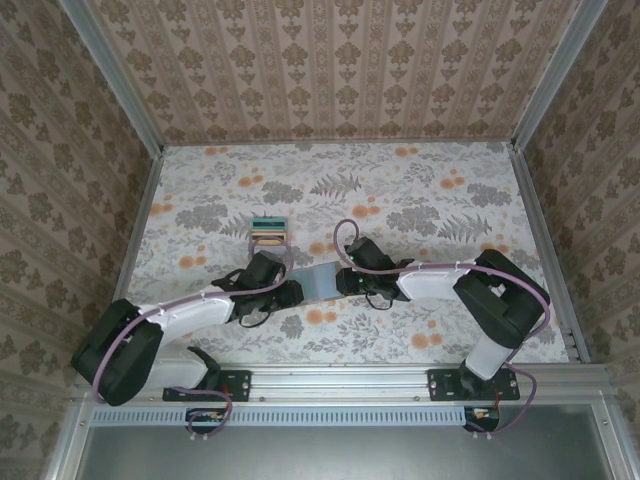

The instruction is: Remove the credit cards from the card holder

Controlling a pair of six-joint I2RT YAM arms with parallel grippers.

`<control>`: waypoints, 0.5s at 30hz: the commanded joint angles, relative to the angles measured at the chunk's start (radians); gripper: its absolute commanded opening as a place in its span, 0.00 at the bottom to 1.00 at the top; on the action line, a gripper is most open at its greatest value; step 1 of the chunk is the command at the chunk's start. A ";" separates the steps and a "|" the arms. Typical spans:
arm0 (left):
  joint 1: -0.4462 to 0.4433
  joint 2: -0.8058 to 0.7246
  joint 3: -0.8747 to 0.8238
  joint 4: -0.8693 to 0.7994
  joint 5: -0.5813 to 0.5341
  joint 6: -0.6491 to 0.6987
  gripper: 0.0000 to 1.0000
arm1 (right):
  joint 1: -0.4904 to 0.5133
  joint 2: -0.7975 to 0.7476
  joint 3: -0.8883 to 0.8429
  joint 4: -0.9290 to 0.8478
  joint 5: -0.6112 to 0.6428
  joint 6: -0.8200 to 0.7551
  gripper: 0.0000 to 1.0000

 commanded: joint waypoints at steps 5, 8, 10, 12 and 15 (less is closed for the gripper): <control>0.005 0.012 0.017 0.044 0.026 -0.005 0.40 | 0.017 0.033 0.010 -0.021 -0.028 0.011 0.23; 0.005 0.021 0.015 0.081 0.050 -0.002 0.43 | 0.020 0.033 0.011 -0.019 -0.028 0.011 0.24; 0.004 0.028 0.013 0.096 0.060 -0.002 0.43 | 0.021 0.033 0.011 -0.019 -0.027 0.013 0.23; 0.005 0.037 0.016 0.104 0.065 -0.002 0.44 | 0.021 0.035 0.011 -0.021 -0.026 0.012 0.23; 0.004 0.046 0.018 0.117 0.075 -0.001 0.47 | 0.021 0.033 0.010 -0.021 -0.025 0.011 0.23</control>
